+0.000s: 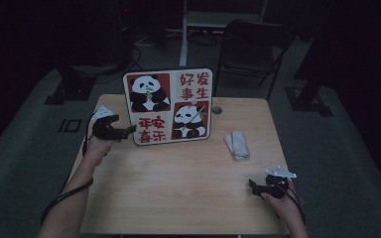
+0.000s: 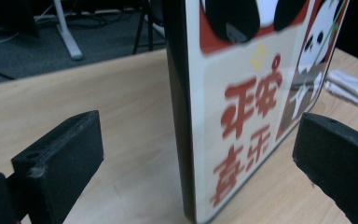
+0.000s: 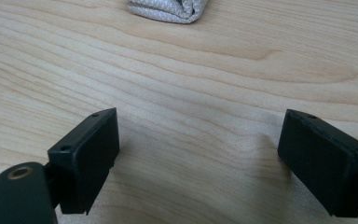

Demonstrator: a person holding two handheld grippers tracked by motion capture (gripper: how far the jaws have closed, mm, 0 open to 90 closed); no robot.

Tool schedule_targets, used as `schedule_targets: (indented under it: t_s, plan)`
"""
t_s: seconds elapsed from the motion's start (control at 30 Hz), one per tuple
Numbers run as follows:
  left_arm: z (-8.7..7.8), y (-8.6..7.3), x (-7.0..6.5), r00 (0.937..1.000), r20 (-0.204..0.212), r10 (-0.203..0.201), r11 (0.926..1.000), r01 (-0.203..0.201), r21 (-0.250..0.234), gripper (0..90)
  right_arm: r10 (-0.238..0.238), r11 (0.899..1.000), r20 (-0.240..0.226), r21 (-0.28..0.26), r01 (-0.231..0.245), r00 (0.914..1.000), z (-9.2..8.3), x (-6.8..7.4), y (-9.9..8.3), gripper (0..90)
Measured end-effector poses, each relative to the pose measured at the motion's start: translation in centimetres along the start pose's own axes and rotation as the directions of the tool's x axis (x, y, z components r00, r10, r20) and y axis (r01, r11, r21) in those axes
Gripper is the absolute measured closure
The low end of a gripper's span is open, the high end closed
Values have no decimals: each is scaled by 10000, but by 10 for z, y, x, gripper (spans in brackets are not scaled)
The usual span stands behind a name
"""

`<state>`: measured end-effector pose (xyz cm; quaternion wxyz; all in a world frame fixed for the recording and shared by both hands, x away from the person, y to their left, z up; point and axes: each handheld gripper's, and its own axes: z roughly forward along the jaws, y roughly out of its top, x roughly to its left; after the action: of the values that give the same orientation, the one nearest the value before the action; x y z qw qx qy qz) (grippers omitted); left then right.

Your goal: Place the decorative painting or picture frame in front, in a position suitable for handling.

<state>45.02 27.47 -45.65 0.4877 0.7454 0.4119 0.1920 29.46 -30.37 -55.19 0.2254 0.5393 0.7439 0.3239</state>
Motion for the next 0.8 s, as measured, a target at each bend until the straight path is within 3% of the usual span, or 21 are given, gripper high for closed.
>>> schedule_targets:
  t_s: [0.1,0.37,0.4,0.53,0.7,0.8]
  plan:
    - [4,8,2,10000,-62,4,10000,-3,55,24,-1,10000,1,0,1,10000,0,0,0,120]
    - [9,28,7,9983,-191,543,9982,-548,-250,25,-1,10000,-1,-3,1,10000,0,0,0,120]
    - [9,30,9,9986,-140,513,9982,-517,-302,72,-1,10000,-1,-1,1,10000,0,0,0,120]
    - [13,38,13,9984,103,561,9974,-556,-459,73,-2,10000,-1,-2,2,10000,0,0,0,120]
    - [19,48,14,9961,587,662,9960,-624,-644,148,-3,10000,-1,-1,3,10000,0,0,0,120]
    - [24,51,13,9953,744,615,9968,-574,-549,149,-5,10000,-2,-2,5,10000,0,0,0,120]
